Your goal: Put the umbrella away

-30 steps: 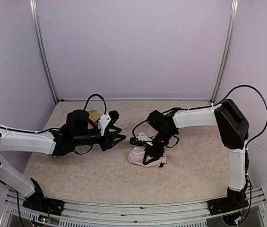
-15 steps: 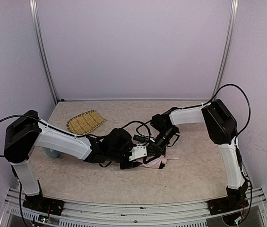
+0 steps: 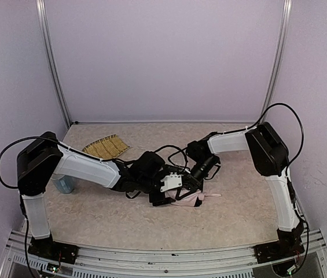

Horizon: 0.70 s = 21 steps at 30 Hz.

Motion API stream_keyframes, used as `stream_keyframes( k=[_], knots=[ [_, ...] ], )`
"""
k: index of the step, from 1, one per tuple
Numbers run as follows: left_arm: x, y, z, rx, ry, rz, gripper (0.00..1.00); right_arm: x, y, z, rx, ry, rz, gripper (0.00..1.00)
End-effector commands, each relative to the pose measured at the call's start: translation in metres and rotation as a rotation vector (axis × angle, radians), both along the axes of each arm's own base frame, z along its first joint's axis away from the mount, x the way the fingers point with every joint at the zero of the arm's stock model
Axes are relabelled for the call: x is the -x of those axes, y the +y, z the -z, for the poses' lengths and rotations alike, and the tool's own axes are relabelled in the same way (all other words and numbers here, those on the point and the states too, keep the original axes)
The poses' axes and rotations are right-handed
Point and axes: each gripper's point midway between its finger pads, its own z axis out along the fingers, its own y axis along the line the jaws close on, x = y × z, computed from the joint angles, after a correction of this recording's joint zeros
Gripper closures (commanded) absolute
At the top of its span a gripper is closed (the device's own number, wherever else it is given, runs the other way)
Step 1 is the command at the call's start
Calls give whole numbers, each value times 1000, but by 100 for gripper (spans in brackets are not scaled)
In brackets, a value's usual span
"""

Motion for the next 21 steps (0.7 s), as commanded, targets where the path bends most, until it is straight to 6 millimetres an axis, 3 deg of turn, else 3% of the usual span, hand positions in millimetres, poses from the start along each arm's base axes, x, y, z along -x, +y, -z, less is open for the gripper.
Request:
stream_keyframes(
  k=[1,6,9,12,13,16,21],
  knots=[
    [13,40,55,-184,128,-30,20,30,-47,80,295,44,-80,88],
    [15,49,74,-259,144,-45,24,22,-45,75,288,8,-60,82],
    [16,46,77,-273,170,-55,43,12,-39,63,259,-34,-35,75],
    [19,37,64,-217,194,-47,73,2,-30,48,212,-90,-11,70],
    [20,34,60,-197,204,-43,78,-2,-27,43,200,-109,3,66],
    [29,30,53,-163,252,-22,83,-10,-20,25,136,-172,31,58],
    [41,39,65,-200,337,-40,92,-22,-16,-11,36,-355,111,43]
  ],
)
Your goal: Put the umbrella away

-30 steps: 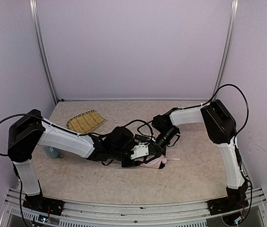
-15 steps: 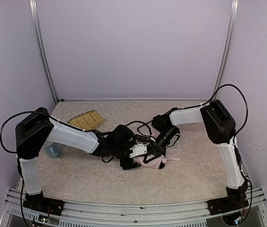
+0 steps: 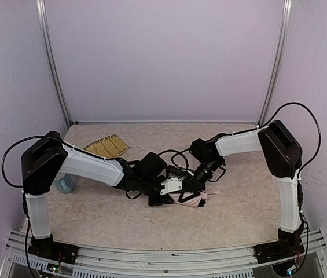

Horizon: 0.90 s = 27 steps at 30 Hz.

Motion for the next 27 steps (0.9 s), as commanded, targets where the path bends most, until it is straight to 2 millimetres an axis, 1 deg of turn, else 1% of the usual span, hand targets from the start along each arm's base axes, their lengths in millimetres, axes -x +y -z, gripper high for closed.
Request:
stream_keyframes(
  k=[1,2,3,5,6,8,12,14,15,16,18,21,22,23,25,27],
  knots=[
    [26,38,46,-165,195,-67,95,-22,-11,-6,17,-234,95,39],
    [28,40,50,-175,217,-73,97,-26,-11,-20,-17,-294,115,35],
    [30,42,53,-184,237,-82,100,-27,-11,-28,-41,-336,132,33],
    [31,46,59,-194,272,-101,100,-32,-11,-47,-102,-428,163,31],
    [32,48,61,-198,290,-106,100,-30,-14,-55,-116,-453,176,30],
    [34,50,64,-204,326,-113,100,-32,-16,-72,-168,-538,202,29],
    [36,52,65,-207,398,-119,100,-37,-29,-95,-193,-686,267,27],
    [35,51,63,-197,441,-120,100,-35,-35,-105,-191,-786,286,27],
    [35,52,63,-197,468,-122,100,-31,-37,-107,-188,-848,285,28],
    [35,51,61,-194,498,-123,100,-22,-42,-102,-176,-903,276,28],
    [37,50,60,-188,560,-118,100,-9,-46,-108,-200,-1034,263,28],
    [40,48,56,-178,618,-105,100,12,-46,-117,-247,-1202,232,22],
    [41,48,55,-175,638,-99,99,20,-41,-115,-251,-1241,197,21],
    [43,48,54,-173,655,-95,99,22,-40,-109,-222,-1262,186,20],
    [44,47,53,-177,679,-89,98,19,-39,-90,-132,-1296,137,18],
    [45,48,55,-189,694,-87,97,12,-35,-76,-58,-1310,95,16]
  ],
)
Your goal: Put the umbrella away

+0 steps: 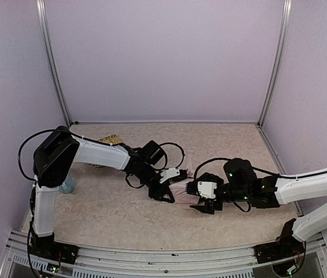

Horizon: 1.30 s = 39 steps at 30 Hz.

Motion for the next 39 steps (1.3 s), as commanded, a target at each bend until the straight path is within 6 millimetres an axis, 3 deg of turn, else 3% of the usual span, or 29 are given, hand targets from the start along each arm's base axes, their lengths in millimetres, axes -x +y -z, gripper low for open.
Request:
stream_keyframes(
  k=[1,6,10,13,17,20,22,23,24,25,26,32,36,39],
  knots=[
    [44,51,54,-259,251,-7,97,-31,4,16,154,-161,70,16],
    [48,55,60,-290,281,-1,96,-53,10,44,296,-186,103,15],
    [52,56,61,-294,299,13,95,-59,14,66,374,-171,90,19],
    [54,55,60,-288,307,28,95,-57,13,86,443,-121,83,29],
    [54,51,54,-260,301,53,92,-54,5,106,523,-71,90,50],
    [47,45,43,-218,265,59,83,-48,-1,114,557,-31,83,67],
    [33,39,30,-167,203,25,68,-42,-8,120,589,7,75,74],
    [18,31,19,-116,134,-7,55,-40,-9,123,595,31,72,76],
    [4,27,9,-79,67,-49,34,-36,-11,126,603,60,66,77],
    [-6,24,-6,-33,15,-76,7,-33,-13,129,609,90,64,78],
    [-15,20,-21,19,-47,-98,2,-31,-16,131,614,118,68,79],
    [-42,33,-98,220,-327,-252,1,-23,-28,143,635,295,90,83],
    [-38,51,-139,343,-455,-311,1,-13,-24,135,584,477,57,84],
    [-27,62,-152,400,-521,-318,1,-3,-18,127,533,659,17,84]
  ],
)
